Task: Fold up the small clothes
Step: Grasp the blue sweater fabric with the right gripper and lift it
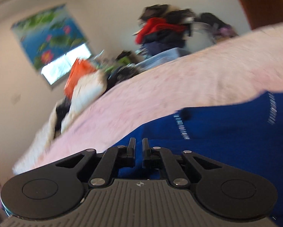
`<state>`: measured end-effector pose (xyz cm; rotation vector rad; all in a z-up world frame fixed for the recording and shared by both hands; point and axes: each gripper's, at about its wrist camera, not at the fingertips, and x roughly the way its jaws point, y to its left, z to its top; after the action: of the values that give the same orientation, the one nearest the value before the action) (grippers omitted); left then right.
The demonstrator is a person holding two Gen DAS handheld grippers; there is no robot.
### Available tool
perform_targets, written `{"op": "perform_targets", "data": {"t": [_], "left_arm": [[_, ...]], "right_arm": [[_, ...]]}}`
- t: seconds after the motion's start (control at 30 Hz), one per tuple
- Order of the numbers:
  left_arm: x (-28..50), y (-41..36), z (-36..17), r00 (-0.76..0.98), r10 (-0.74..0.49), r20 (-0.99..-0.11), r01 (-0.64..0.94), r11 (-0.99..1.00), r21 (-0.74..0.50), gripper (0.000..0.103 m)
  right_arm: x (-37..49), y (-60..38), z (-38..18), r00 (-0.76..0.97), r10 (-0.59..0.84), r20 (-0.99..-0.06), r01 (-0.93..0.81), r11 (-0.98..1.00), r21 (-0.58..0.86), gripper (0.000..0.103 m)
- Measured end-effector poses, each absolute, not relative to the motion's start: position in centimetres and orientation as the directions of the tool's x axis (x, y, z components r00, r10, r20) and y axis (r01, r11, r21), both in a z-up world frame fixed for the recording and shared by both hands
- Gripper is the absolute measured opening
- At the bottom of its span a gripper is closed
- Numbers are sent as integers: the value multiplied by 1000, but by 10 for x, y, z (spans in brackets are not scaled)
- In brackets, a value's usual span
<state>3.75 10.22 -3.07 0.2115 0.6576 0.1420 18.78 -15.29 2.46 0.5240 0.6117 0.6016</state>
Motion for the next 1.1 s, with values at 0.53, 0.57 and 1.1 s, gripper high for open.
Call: {"op": "perform_targets", "data": {"t": [0.53, 0.57, 1.1], "left_arm": [[54, 67, -45, 782, 187, -594, 4, 952, 305, 90], [54, 67, -45, 781, 186, -596, 3, 954, 301, 90], [105, 71, -29, 795, 415, -442, -322, 907, 271, 90]], "right_arm": [[234, -83, -24, 419, 789, -450, -214, 567, 796, 54], [237, -77, -27, 415, 786, -459, -206, 572, 794, 47], [245, -115, 87, 518, 840, -160, -390, 398, 830, 12]]}}
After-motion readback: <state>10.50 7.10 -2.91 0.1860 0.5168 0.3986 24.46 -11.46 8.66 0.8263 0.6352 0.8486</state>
